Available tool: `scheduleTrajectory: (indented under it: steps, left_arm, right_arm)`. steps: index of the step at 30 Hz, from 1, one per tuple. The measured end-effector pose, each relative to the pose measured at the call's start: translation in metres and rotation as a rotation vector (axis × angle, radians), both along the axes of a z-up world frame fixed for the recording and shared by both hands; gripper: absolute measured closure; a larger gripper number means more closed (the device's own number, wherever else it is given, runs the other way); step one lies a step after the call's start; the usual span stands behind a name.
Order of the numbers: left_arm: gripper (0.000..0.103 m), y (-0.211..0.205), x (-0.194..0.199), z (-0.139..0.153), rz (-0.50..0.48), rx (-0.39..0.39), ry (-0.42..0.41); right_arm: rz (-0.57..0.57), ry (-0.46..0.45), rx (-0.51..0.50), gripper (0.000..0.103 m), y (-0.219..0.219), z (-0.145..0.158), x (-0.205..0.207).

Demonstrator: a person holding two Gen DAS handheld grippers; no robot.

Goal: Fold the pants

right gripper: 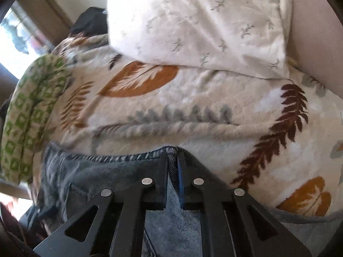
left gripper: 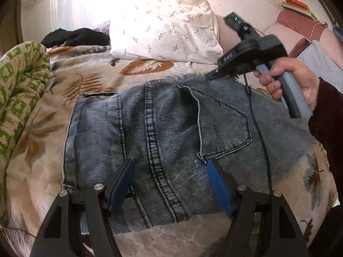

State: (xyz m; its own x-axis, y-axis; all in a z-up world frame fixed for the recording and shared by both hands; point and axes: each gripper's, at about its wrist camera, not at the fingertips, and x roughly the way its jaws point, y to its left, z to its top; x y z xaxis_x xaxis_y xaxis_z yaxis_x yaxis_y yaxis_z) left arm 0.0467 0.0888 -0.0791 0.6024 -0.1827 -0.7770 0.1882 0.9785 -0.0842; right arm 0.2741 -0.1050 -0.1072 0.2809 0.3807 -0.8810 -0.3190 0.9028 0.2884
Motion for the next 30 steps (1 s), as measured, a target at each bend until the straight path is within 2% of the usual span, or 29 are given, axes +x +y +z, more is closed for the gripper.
scheduleTrajectory:
  steps: [2,4,7,8,10,11,12,13,14,16,19,21,25,27,29,30]
  left_arm:
    - [0.03,-0.006,0.002,-0.006,-0.017,0.045,0.004]
    - [0.029,-0.011,0.005,-0.015,-0.031,0.093,0.028]
    - [0.029,-0.011,0.004,-0.015,-0.029,0.094,0.028]
    - [0.029,-0.01,0.005,-0.014,-0.028,0.089,0.034]
    - [0.029,-0.007,0.005,-0.013,-0.026,0.072,0.036]
    - [0.029,-0.007,0.004,-0.011,-0.023,0.065,0.03]
    - [0.029,-0.007,0.003,-0.009,-0.018,0.057,0.019]
    - [0.029,-0.007,0.001,-0.005,-0.014,0.053,0.0]
    - [0.029,-0.008,0.0,-0.003,-0.012,0.052,-0.016]
    - [0.029,-0.011,-0.007,0.007,-0.015,0.057,-0.082]
    - [0.028,-0.018,-0.016,0.017,-0.043,0.062,-0.162]
    - [0.028,-0.021,-0.017,0.015,-0.048,0.084,-0.184]
    - [0.028,-0.021,-0.011,0.002,0.011,0.171,-0.202]
    - [0.028,-0.016,-0.007,-0.004,0.04,0.199,-0.193]
    - [0.026,-0.011,-0.001,-0.018,0.069,0.237,-0.143]
    - [0.026,-0.006,0.001,-0.021,0.074,0.215,-0.119]
  right_arm:
    - [-0.03,-0.006,-0.034,0.096,0.002,-0.016,0.005]
    - [-0.058,0.007,-0.02,0.096,0.001,-0.033,0.008]
    - [-0.107,0.0,0.013,0.097,-0.006,-0.03,0.005]
    - [-0.128,0.01,0.021,0.09,-0.009,-0.027,0.004]
    - [-0.176,-0.031,0.056,0.075,-0.022,-0.006,-0.009]
    - [-0.194,-0.075,0.104,0.075,-0.033,0.009,-0.02]
    - [-0.209,-0.114,0.155,0.074,-0.045,0.025,-0.035]
    - [-0.226,-0.138,0.183,0.067,-0.058,0.038,-0.051]
    - [-0.246,-0.152,0.189,0.056,-0.071,0.048,-0.069]
    - [-0.287,-0.174,0.188,0.047,-0.099,0.063,-0.112]
    - [-0.35,-0.195,0.2,0.047,-0.147,0.074,-0.178]
    - [-0.418,-0.215,0.217,0.047,-0.182,0.074,-0.219]
    - [-0.652,-0.28,0.332,0.046,-0.264,0.071,-0.298]
    - [-0.812,-0.374,0.441,0.043,-0.309,0.064,-0.346]
    - [-0.93,-0.438,0.511,0.037,-0.338,0.054,-0.377]
    - [-0.993,-0.454,0.555,0.037,-0.355,0.045,-0.391]
